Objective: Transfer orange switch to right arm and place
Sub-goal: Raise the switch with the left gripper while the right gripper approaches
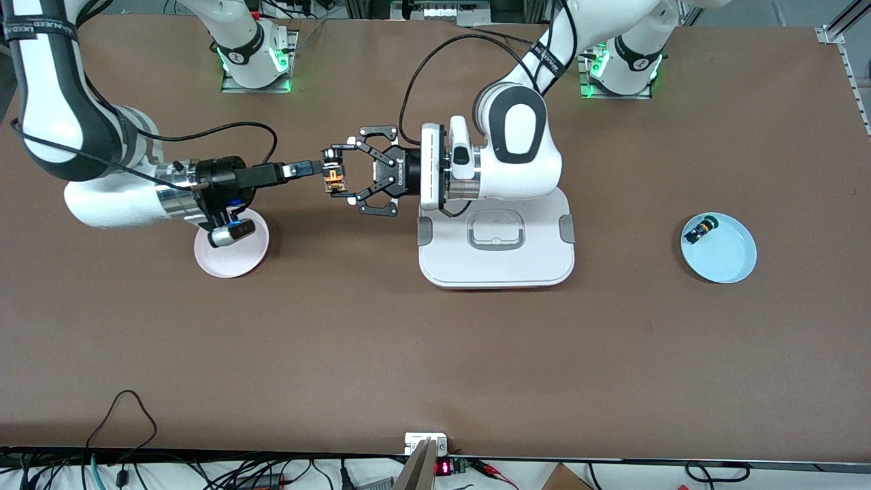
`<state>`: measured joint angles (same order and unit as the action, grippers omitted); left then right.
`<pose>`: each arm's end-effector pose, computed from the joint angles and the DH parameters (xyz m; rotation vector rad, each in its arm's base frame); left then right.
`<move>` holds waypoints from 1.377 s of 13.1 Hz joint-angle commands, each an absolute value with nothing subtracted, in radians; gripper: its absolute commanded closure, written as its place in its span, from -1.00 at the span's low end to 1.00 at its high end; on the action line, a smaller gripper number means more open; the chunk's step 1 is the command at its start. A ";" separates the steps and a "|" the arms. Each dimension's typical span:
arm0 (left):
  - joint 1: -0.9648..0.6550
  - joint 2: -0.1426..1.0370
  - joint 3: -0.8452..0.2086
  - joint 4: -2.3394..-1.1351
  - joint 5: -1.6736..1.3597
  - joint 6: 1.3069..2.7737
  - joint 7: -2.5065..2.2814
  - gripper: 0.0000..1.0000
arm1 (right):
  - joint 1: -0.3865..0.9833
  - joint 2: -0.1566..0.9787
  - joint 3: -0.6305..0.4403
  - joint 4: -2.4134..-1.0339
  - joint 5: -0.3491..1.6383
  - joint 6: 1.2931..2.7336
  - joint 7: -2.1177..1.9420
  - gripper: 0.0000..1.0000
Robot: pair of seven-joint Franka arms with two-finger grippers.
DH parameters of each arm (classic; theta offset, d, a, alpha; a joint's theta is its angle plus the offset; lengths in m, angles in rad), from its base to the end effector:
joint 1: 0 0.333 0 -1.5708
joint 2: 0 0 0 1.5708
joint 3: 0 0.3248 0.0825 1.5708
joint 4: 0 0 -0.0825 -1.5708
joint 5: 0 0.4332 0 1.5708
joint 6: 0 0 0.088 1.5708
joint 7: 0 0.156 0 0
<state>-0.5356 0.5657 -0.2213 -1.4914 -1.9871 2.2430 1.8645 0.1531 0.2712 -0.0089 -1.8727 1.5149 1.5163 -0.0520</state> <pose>0.5818 -0.5863 0.3959 1.3347 -0.8254 0.9706 0.6073 0.2506 0.4073 -1.6022 0.2445 0.5777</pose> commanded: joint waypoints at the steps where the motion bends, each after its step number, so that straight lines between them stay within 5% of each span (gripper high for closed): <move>1: -0.555 0.592 -0.206 -1.445 -2.025 2.256 1.858 1.00 | 0.178 0.282 -0.012 -1.868 1.563 1.526 -0.040 -1.00; 18: -0.548 0.606 -0.206 -1.457 -2.033 2.246 1.914 1.00 | 0.176 0.325 -0.012 -1.855 1.631 1.525 -0.044 -0.92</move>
